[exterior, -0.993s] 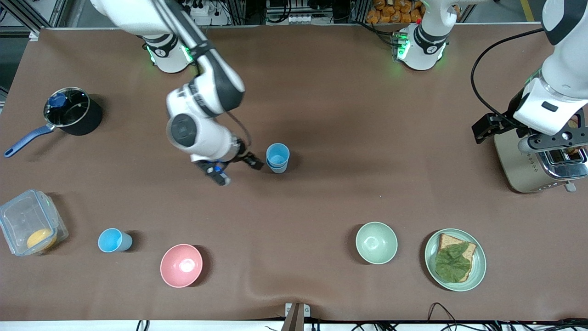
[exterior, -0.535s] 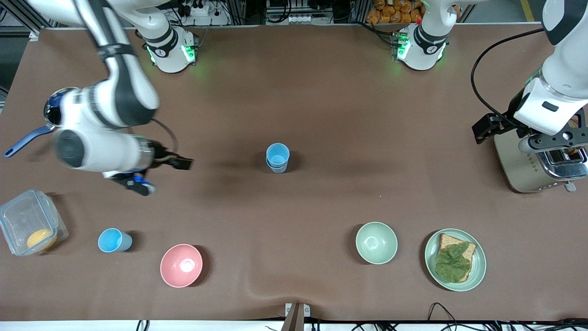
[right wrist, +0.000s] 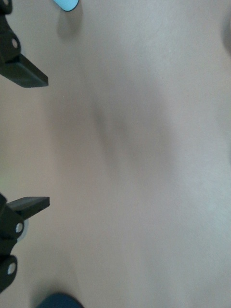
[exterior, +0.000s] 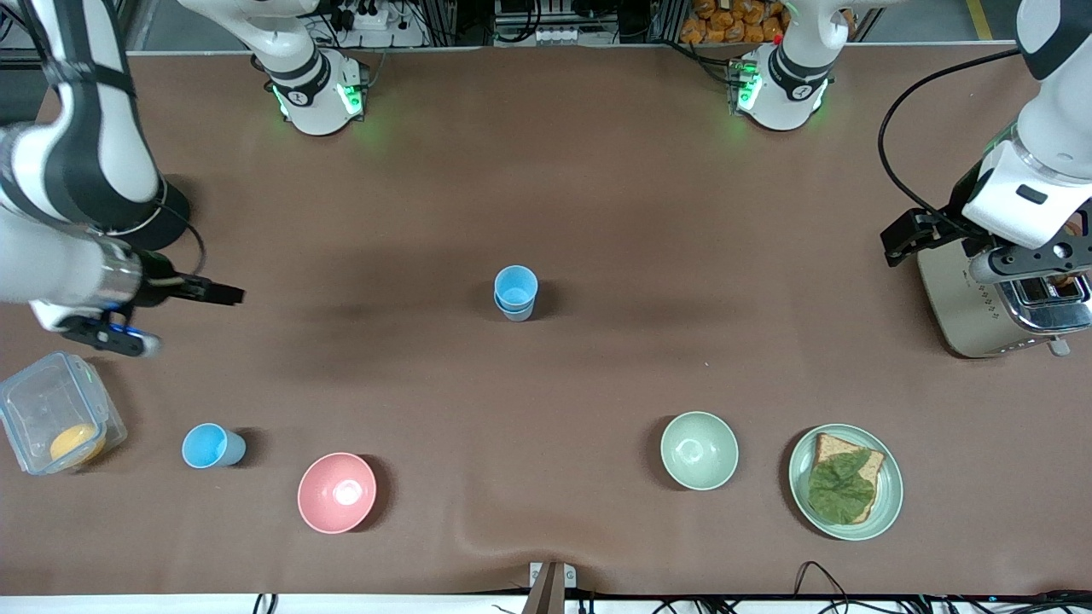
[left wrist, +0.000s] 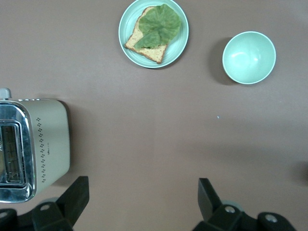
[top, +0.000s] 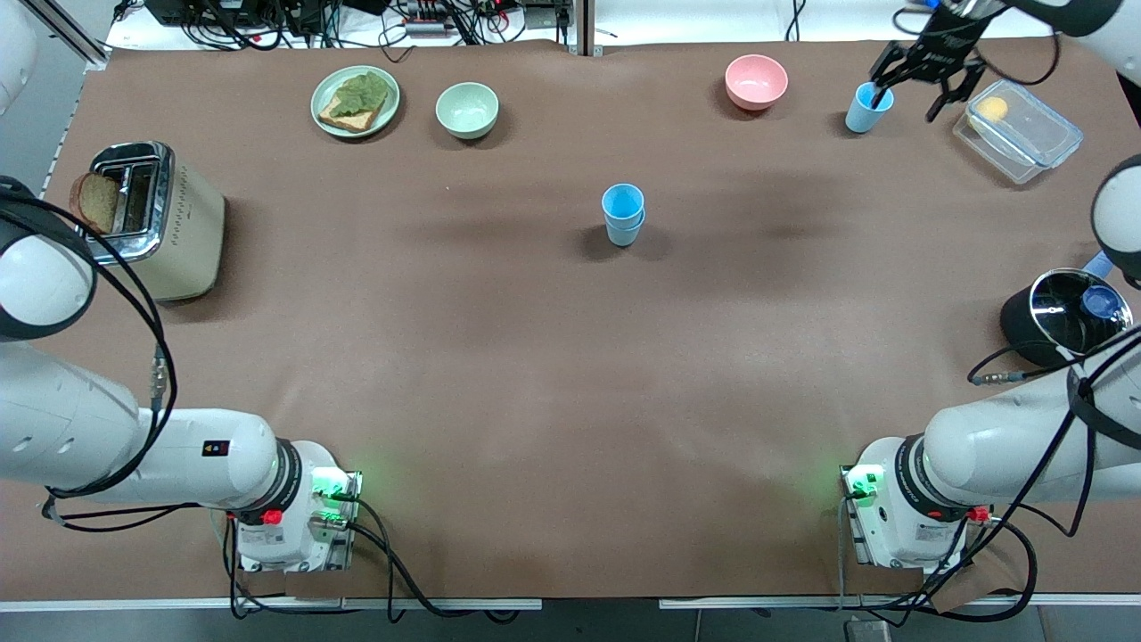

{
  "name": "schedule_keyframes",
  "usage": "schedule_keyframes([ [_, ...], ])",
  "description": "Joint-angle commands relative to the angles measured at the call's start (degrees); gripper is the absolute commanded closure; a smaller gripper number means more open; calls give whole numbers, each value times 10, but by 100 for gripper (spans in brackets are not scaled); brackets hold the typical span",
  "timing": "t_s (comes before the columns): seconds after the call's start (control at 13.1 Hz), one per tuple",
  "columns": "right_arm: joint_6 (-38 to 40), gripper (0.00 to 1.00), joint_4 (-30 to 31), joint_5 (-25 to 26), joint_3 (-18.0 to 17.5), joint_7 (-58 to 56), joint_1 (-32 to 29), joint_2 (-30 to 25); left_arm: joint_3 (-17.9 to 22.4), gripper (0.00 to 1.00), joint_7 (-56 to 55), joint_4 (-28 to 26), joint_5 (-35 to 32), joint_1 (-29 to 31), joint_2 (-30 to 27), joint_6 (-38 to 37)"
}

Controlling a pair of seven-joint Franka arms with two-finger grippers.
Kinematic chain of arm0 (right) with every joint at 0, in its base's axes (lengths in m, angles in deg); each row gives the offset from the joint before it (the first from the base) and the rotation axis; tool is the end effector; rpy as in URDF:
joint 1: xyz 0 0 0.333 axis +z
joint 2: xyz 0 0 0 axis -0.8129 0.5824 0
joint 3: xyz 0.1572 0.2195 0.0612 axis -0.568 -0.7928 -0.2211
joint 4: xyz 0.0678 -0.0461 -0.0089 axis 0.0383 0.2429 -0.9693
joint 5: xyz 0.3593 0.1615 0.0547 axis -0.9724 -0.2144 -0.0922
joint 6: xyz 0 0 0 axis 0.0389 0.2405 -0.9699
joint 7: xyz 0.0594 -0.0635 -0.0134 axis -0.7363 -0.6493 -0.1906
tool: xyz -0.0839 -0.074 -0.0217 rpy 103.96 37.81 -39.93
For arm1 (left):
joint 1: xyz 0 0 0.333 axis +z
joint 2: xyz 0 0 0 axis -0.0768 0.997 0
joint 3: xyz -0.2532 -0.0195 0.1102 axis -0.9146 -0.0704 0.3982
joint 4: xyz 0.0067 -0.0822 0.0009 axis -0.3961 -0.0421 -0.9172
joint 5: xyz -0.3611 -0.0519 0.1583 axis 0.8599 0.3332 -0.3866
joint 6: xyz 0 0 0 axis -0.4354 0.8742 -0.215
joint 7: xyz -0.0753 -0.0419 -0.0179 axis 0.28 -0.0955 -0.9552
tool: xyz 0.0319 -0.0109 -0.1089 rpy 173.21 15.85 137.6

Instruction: Stack blue cups with both arms

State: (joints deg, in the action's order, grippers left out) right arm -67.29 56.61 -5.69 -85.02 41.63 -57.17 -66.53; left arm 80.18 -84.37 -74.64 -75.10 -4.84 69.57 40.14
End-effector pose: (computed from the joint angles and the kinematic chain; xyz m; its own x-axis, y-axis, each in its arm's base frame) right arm 0.5875 -0.0052 0.4085 0.9416 -0.2387 -0.2376 -0.2567 -0.9653 -0.0477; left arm 0.5747 -0.0866 0.5556 0.9948 0.0898 0.0474 0.0926 -0.9939 -0.0604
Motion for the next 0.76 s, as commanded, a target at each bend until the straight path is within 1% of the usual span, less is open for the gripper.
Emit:
schedule_keyframes([
  [0.0, 18, 0, 12, 19, -14, -12, -5, -59, 1, 0, 45, 3, 18, 6, -7, -6],
  [0.23, 30, 0, 9, 23, -12, -111, -6, -108, -1, 0, 47, 6, 23, 6, -9, -17],
  [0.31, 52, 0, -5, 23, -12, -124, -6, -111, 0, 0, 47, 13, 32, 6, -8, -25],
  [0.46, 106, 0, -55, 26, -12, -126, -12, -109, -1, 0, 47, 19, 35, 5, -8, -35],
  [0.69, 118, 0, -61, 27, -12, -164, -34, -111, 3, 0, 46, 30, 49, 6, -8, -54],
])
